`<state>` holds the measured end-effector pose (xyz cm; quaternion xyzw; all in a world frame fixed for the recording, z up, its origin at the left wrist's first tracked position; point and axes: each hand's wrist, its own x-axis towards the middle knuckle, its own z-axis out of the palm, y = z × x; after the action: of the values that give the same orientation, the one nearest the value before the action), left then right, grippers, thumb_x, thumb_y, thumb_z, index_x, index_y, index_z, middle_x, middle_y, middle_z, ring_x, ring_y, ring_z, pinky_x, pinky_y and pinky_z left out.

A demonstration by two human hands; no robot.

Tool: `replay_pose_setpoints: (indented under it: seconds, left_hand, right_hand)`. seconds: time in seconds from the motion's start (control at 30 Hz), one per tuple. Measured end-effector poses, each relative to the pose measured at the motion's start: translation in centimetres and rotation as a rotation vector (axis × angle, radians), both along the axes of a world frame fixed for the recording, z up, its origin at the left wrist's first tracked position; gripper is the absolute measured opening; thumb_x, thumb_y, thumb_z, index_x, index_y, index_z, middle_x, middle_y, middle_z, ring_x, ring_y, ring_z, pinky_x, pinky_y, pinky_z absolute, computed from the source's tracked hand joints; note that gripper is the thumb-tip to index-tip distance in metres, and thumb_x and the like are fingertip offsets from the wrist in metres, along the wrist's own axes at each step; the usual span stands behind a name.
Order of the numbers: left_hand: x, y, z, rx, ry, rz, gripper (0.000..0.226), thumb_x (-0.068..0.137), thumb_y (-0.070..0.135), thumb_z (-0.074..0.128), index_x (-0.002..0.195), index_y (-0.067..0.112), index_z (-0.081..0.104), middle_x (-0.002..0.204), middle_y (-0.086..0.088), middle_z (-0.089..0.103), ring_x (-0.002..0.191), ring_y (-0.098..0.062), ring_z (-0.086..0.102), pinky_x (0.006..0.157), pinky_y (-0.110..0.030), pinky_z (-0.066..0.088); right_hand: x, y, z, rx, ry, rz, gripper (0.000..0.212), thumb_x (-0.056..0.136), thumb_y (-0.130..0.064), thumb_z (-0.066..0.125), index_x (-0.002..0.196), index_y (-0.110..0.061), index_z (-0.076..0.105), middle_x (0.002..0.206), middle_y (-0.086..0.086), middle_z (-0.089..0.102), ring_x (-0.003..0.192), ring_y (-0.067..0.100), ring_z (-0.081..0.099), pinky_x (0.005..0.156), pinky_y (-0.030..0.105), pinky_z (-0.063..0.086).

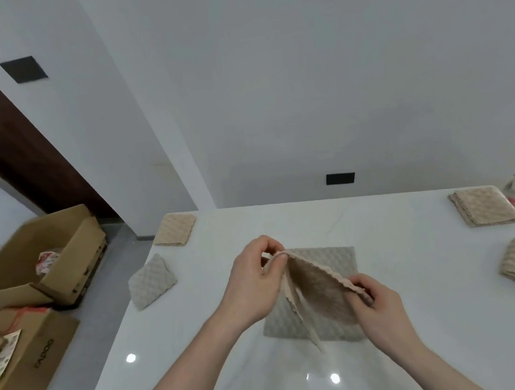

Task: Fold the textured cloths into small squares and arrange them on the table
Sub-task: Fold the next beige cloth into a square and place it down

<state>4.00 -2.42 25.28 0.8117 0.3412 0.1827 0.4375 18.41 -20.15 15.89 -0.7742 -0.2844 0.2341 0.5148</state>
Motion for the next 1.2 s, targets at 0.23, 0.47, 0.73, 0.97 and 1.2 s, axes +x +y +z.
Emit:
replay_pose_setpoints:
  seconds: [0.23, 0.47, 0.73, 0.97, 1.2]
  left_hand:
    - [-8.1, 1.3, -1.0, -0.001, 0.066, -0.091, 0.010, 0.099, 0.034, 0.061, 0.091, 0.032, 0.067, 0.092, 0.018, 0.070, 0.089, 0.001, 0.064, 0.080, -0.023, 0.051]
    - [-13.0, 1.1, -0.9, -0.028, 0.080, -0.215, 0.011, 0.098, 0.036, 0.065, 0.090, 0.030, 0.070, 0.092, 0.018, 0.072, 0.091, 0.002, 0.063, 0.079, -0.014, 0.046]
    - [-12.6, 1.4, -4.6, -0.033, 0.132, -0.173, 0.008, 0.092, 0.036, 0.072, 0.086, 0.031, 0.072, 0.088, 0.020, 0.071, 0.084, 0.002, 0.062, 0.070, -0.020, 0.047]
    - [-8.1, 2.2, -12.4, -0.088, 0.342, -0.130, 0.004, 0.088, 0.031, 0.071, 0.085, 0.032, 0.069, 0.092, 0.012, 0.068, 0.074, -0.013, 0.066, 0.071, -0.029, 0.055]
    - [-3.6, 2.6, -17.4, -0.024, 0.372, -0.010, 0.013, 0.090, 0.019, 0.069, 0.084, 0.031, 0.068, 0.084, 0.014, 0.069, 0.085, -0.011, 0.064, 0.070, -0.020, 0.043]
  right_hand:
    - [-5.4, -2.3, 2.8, -0.080, -0.032, -0.048, 0.022, 0.093, -0.015, 0.066, 0.090, -0.034, 0.077, 0.086, -0.015, 0.076, 0.083, 0.004, 0.069, 0.073, 0.027, 0.052]
    - [-9.0, -5.8, 5.1, -0.099, -0.009, -0.046, 0.018, 0.093, -0.016, 0.069, 0.087, -0.029, 0.079, 0.087, -0.011, 0.077, 0.086, 0.009, 0.070, 0.075, 0.029, 0.053]
    - [-7.5, -6.5, 3.1, -0.207, 0.000, -0.038, 0.019, 0.098, -0.030, 0.066, 0.083, -0.027, 0.078, 0.083, -0.015, 0.075, 0.084, -0.001, 0.066, 0.075, 0.024, 0.048]
    - [-2.5, -4.9, -4.1, -0.373, -0.026, -0.077, 0.027, 0.093, -0.036, 0.064, 0.074, -0.019, 0.073, 0.071, -0.003, 0.070, 0.076, 0.014, 0.065, 0.067, 0.030, 0.048]
    - [1.2, -3.1, -9.9, -0.405, -0.023, -0.082, 0.024, 0.095, -0.031, 0.066, 0.073, -0.022, 0.073, 0.070, -0.005, 0.072, 0.073, 0.014, 0.066, 0.063, 0.023, 0.045]
